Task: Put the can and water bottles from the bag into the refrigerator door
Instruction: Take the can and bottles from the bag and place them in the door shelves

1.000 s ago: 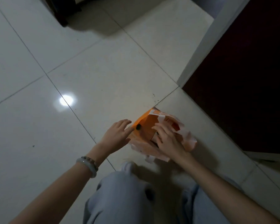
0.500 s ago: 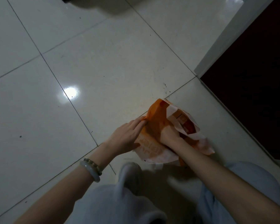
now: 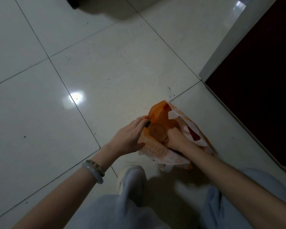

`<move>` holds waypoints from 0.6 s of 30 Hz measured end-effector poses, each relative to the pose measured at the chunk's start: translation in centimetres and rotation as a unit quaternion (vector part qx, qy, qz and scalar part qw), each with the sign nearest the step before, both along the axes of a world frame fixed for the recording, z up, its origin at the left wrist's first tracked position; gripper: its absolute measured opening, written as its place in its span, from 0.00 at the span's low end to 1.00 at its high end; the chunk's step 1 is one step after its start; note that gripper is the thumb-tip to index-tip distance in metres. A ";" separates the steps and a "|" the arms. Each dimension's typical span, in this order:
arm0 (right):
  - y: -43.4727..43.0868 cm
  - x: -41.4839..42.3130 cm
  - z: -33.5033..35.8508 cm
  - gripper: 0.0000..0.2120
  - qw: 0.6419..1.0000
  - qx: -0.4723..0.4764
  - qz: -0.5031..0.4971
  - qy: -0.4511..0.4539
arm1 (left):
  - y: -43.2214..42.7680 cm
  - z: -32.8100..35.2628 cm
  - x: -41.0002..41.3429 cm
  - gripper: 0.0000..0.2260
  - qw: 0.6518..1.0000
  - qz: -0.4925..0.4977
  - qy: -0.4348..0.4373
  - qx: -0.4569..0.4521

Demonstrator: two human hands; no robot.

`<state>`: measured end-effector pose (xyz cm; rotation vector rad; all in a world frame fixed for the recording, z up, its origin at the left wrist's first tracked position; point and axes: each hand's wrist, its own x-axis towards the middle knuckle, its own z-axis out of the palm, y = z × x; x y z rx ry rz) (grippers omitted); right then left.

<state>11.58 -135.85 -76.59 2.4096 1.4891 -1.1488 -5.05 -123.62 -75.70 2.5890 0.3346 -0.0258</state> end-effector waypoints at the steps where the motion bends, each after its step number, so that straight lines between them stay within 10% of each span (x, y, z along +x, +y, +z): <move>1: -0.4 0.1 0.3 0.14 1.000 0.021 -0.010 0.000 | 0.0 0.2 0.2 0.39 1.000 0.006 0.000 0.002; 11: -6.4 2.3 10.7 0.42 0.941 0.285 -0.162 0.079 | -0.2 3.3 0.5 0.35 0.997 0.019 -0.070 0.035; 18: -9.0 5.2 13.5 0.37 0.831 0.443 -0.336 0.026 | -3.6 5.2 4.5 0.20 0.978 -0.126 -0.108 0.128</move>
